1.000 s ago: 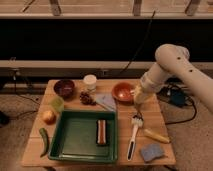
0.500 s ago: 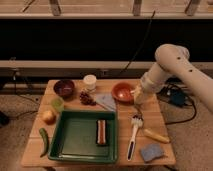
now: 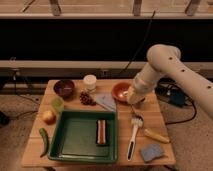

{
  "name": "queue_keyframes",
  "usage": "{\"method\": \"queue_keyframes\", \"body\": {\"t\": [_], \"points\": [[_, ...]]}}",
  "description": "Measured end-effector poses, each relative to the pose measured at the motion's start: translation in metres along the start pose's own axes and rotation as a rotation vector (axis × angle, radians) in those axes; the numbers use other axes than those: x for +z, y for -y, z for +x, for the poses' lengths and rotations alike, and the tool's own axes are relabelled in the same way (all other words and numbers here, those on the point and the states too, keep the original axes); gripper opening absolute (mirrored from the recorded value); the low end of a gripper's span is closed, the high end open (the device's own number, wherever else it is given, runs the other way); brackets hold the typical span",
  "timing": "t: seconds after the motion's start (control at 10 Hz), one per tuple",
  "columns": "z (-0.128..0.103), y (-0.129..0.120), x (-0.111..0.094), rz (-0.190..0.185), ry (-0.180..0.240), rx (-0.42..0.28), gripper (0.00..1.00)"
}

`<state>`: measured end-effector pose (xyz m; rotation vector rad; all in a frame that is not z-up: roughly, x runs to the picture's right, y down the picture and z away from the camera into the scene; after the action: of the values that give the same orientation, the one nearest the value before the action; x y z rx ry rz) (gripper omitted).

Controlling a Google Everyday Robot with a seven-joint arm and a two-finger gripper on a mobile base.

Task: Place fork in plastic cup

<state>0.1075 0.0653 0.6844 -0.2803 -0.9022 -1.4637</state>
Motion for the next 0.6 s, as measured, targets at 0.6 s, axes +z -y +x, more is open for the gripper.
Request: {"method": "queue_keyframes", "body": {"t": [0.6], "points": [[0.027, 0.121, 0.061, 0.006, 0.044, -0.165, 0.00]]}}
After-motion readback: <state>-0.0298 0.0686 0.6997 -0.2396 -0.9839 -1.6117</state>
